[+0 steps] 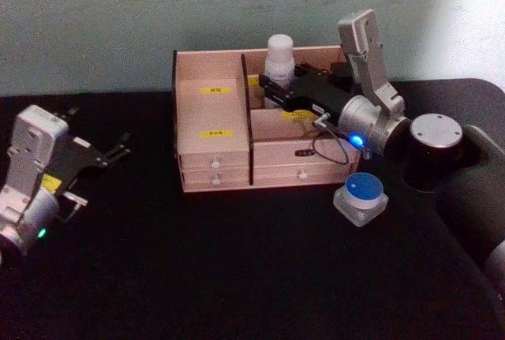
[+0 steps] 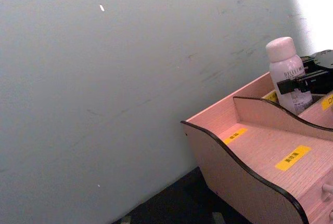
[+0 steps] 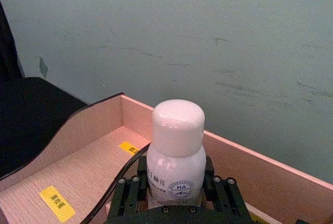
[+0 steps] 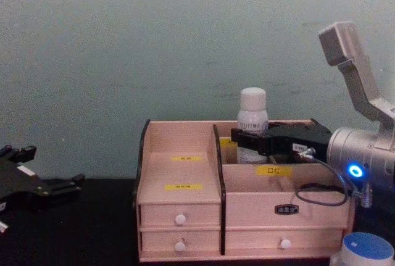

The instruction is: Pick up the facial cleanser and watermelon frost from the table and place them into the tiered storage box.

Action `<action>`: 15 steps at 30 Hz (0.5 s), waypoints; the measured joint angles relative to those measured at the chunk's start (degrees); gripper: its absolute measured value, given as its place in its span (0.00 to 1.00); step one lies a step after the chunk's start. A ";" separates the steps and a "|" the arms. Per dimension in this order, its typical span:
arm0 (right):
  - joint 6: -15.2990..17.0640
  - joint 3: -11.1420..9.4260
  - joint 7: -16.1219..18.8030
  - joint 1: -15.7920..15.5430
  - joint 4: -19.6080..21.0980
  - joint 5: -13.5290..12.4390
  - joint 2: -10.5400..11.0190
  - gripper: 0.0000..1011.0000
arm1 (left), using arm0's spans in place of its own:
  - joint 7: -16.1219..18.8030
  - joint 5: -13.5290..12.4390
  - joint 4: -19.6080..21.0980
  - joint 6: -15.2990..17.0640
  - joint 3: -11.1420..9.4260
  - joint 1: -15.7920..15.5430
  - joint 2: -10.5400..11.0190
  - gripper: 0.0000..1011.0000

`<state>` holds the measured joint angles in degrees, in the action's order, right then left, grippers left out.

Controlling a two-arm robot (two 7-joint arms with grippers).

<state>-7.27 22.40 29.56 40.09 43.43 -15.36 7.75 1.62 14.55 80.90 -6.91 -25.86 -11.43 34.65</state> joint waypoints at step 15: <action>0.01 0.06 -0.02 0.00 0.14 -0.11 0.07 0.73 | 0.00 0.00 0.00 0.00 0.00 0.00 0.00 0.99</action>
<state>-7.26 22.46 29.54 40.09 43.57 -15.46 7.82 1.62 14.55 80.90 -6.91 -25.86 -11.43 34.65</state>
